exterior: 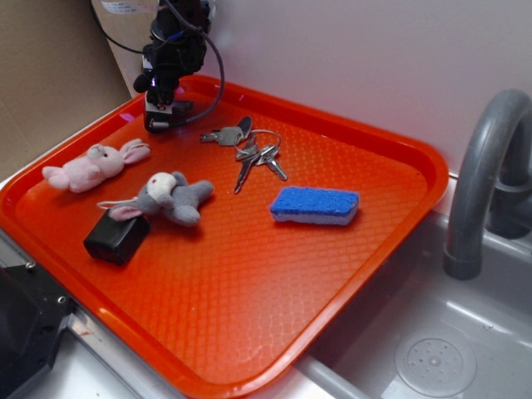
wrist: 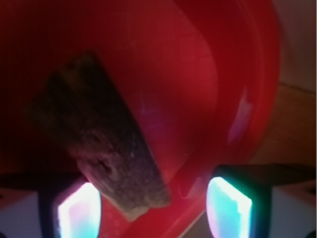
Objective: Grab the wood chip.
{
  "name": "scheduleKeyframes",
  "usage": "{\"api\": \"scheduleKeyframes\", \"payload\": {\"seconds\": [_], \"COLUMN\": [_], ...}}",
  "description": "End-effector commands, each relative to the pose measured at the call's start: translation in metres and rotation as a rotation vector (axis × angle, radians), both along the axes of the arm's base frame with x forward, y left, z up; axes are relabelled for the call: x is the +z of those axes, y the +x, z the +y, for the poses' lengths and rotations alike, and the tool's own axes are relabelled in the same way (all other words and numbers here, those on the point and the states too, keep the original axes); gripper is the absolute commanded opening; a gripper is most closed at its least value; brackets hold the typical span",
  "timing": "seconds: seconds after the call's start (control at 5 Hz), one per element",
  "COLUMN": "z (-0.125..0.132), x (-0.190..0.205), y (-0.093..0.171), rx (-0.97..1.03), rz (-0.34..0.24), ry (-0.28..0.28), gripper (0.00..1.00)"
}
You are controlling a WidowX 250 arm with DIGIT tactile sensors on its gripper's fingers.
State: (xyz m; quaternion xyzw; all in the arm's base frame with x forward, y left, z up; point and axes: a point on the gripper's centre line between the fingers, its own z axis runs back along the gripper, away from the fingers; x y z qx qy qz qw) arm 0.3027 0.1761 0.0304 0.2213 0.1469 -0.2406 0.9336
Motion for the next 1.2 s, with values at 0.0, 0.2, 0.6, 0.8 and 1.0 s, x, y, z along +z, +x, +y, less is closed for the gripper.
{"api": "scheduleKeyframes", "payload": {"seconds": [0.0, 0.2, 0.6, 0.8, 1.0], "z": [-0.009, -0.014, -0.080, -0.118, -0.139], "x": [-0.005, -0.006, 0.051, 0.103, 0.144], "y": [0.004, 0.003, -0.020, -0.039, -0.054], "rx": [0.010, -0.003, 0.224, 0.291, 0.340], "rz": [-0.059, -0.055, -0.294, -0.332, -0.369], "ry": [-0.184, -0.215, -0.253, -0.284, -0.287], "gripper": [0.00, 0.00, 0.00, 0.00, 0.00]}}
